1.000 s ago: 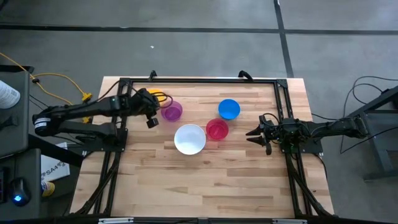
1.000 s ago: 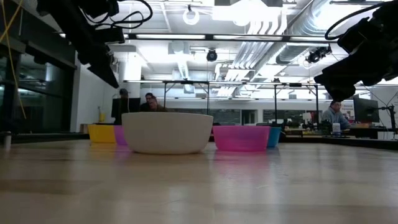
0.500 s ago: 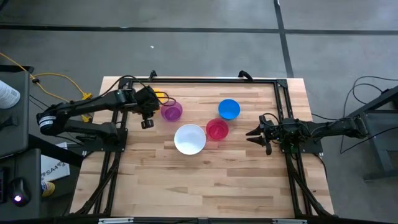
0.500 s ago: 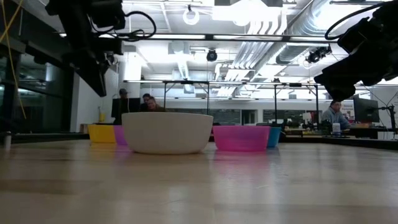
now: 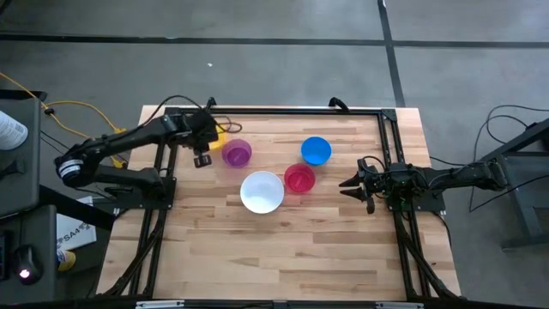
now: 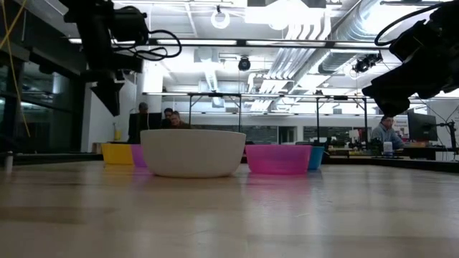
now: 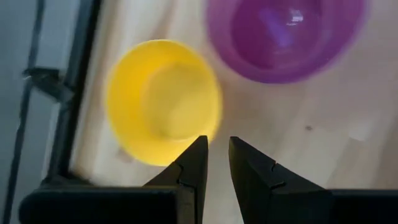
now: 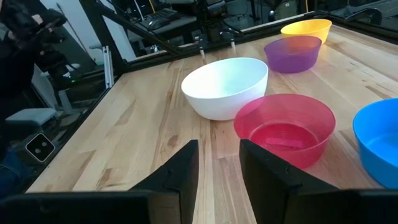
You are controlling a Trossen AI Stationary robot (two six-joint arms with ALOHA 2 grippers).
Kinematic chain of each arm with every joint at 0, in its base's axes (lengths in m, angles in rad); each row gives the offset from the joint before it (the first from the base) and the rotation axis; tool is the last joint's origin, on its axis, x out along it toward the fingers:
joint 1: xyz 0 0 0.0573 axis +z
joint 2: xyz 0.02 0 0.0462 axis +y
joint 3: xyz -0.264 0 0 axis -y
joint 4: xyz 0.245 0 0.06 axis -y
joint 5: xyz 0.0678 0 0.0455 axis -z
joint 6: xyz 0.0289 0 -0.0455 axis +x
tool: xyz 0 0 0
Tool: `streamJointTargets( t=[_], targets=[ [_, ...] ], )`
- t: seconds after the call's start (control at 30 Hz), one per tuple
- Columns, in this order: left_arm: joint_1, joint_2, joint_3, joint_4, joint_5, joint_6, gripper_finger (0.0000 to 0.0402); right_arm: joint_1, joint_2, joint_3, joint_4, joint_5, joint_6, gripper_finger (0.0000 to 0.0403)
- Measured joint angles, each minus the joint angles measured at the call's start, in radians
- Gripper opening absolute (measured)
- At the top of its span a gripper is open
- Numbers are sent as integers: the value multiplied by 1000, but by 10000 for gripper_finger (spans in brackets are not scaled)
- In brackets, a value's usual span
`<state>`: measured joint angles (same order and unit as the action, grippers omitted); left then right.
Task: Nest bowls inside each other
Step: Stack the yellow bowl on top of the white bowl
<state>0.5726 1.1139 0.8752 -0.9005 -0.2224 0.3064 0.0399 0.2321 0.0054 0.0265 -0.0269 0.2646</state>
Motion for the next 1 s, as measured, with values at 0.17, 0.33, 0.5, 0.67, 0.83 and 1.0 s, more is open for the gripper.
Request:
streamJointTargets(
  t=[0.17,0.33,0.5,0.67,0.83,1.0],
  targets=[
    [39,94,99,-44,-52,-53,65,0,0,0,0,0,0,110],
    [63,204,172,-51,-50,-129,65,0,0,0,0,0,0,110],
    [84,264,185,-45,-15,-86,65,0,0,0,0,0,0,110],
    [89,271,185,-33,8,85,65,0,0,0,0,-1,0,110],
    [120,271,185,-34,35,156,62,0,0,0,0,-1,0,110],
    [168,271,145,-6,23,245,32,0,0,0,0,-1,0,110]
  ],
)
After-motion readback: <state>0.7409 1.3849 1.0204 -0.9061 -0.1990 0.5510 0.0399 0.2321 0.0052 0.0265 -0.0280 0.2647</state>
